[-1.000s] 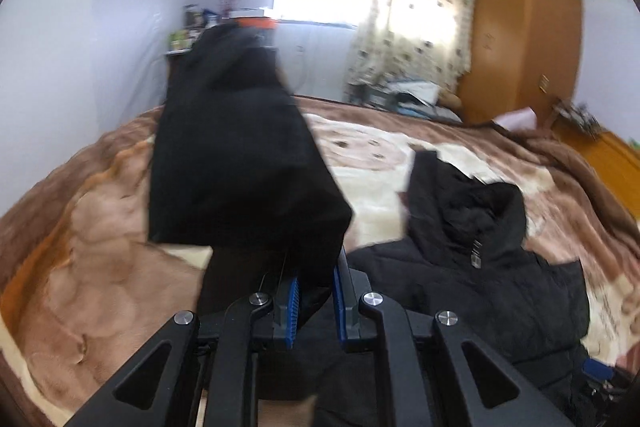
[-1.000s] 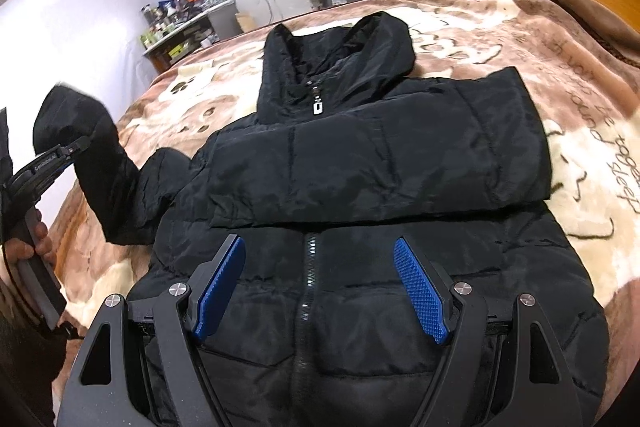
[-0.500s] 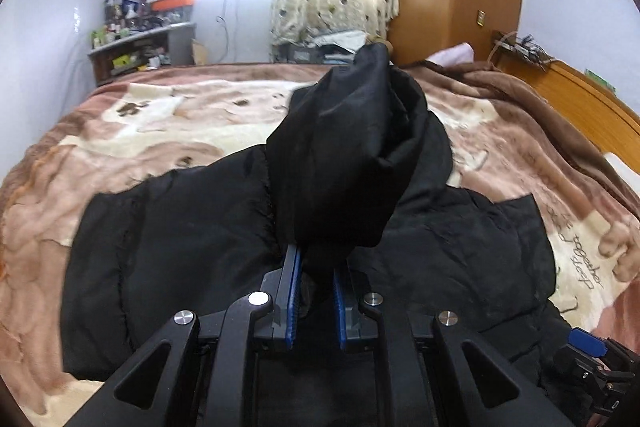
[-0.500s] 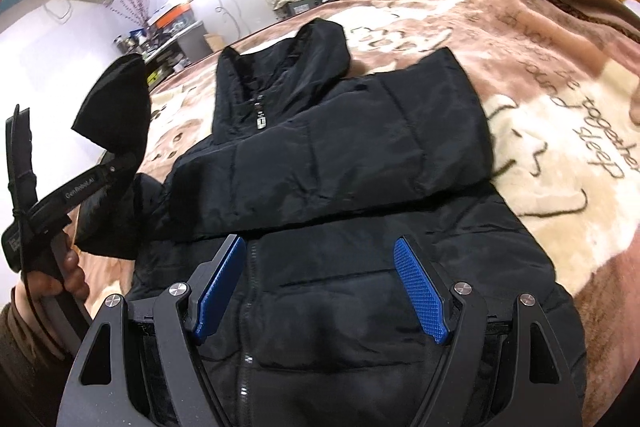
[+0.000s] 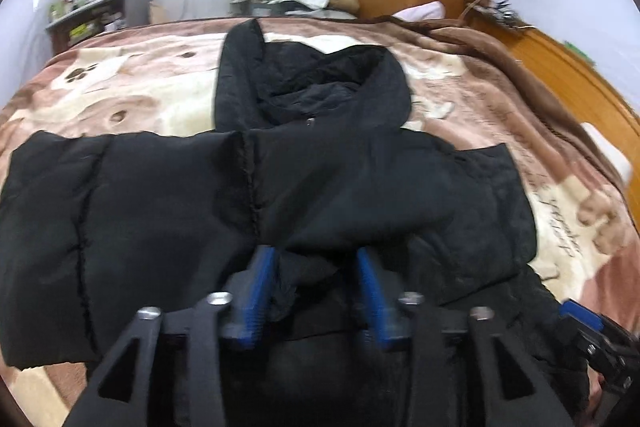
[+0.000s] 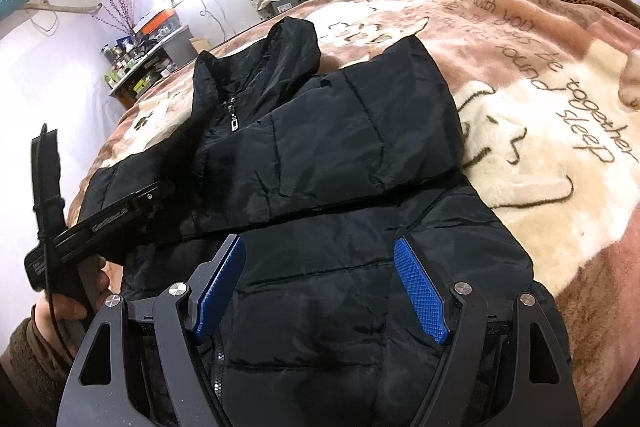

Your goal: Fold large clothes

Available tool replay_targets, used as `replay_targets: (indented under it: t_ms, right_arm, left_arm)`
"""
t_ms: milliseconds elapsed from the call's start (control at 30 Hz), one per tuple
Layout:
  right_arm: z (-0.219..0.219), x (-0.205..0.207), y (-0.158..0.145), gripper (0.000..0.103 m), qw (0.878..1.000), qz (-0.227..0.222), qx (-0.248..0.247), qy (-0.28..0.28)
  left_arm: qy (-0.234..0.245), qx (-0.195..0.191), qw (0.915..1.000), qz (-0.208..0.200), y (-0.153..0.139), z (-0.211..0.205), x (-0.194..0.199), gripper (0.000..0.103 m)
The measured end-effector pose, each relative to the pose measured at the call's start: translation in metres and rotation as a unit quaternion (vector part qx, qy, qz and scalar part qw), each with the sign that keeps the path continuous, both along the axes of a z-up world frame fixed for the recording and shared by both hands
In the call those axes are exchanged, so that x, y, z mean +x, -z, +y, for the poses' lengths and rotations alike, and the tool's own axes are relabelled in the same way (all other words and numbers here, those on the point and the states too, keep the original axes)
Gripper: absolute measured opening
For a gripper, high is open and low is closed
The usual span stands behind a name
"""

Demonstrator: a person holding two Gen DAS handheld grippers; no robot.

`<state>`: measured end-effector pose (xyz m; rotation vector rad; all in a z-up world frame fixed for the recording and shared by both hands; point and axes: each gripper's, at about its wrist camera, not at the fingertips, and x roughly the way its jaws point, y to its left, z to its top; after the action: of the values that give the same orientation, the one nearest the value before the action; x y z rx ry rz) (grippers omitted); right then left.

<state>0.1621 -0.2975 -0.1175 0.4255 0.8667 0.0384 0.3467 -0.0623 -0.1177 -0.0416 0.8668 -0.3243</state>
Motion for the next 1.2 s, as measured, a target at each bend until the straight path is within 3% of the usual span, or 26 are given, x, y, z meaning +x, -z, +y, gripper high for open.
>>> replay_targets:
  t_ms: [267,600,733,867,933,967,1033,1100,1200]
  right_arm:
    - [0.011,0.019,0.001,0.077,1.0,0.005,-0.003,-0.018]
    - [0.047,0.098,0.006,0.077,0.995,-0.001,0.052,-0.085]
    - [0.062,0.125,0.013,0.077,0.994,-0.012,0.056,-0.093]
    - [0.074,0.148,0.028,0.076,0.992,0.019,0.07,-0.101]
    - [0.079,0.149,0.03,0.064,0.991,0.019,0.074,-0.107]
    - [0.081,0.148,0.03,0.052,0.991,0.019,0.074,-0.107]
    - [0.082,0.148,0.03,0.041,0.99,0.018,0.082,-0.112]
    - [0.082,0.148,0.028,0.022,0.988,0.015,0.094,-0.118]
    - [0.08,0.145,0.019,0.005,0.989,0.0,0.089,-0.118]
  left_arm:
    - [-0.001,-0.03,0.9995,-0.004,-0.016,0.025,-0.015,0.055]
    - [-0.08,-0.034,0.9953,-0.044,-0.053,0.107,-0.039,0.063]
    - [-0.121,-0.046,0.9911,-0.034,-0.05,0.143,-0.041,0.07]
    - [-0.147,-0.059,0.9873,-0.013,-0.04,0.168,-0.038,0.07]
    - [-0.151,-0.062,0.9867,-0.004,-0.035,0.174,-0.036,0.07]
    - [-0.157,-0.055,0.9861,-0.002,-0.033,0.176,-0.035,0.07]
    - [-0.159,-0.046,0.9863,0.001,-0.03,0.176,-0.033,0.07]
    - [-0.156,-0.054,0.9863,0.003,-0.029,0.176,-0.033,0.07]
    - [-0.153,-0.04,0.9875,0.001,-0.028,0.169,-0.033,0.07]
